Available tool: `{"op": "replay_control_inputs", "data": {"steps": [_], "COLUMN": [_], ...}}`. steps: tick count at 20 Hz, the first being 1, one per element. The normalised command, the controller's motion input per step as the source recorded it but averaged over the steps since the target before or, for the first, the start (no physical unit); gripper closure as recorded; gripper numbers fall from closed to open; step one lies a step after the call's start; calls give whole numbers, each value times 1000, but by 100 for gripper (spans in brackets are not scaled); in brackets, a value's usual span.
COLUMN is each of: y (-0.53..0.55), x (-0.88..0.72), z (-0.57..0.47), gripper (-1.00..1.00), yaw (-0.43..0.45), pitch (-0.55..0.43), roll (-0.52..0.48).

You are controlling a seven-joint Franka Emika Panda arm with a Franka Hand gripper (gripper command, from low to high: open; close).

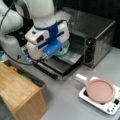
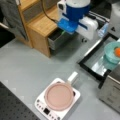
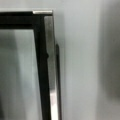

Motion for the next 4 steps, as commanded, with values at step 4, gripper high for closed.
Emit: {"op": "replay_control_inputs", "data": {"steps": [4], "y": [92], "x": [271], "z": [141], "gripper": [-100], "yaw": [152], "pitch": [265], "roll": [-47]}}
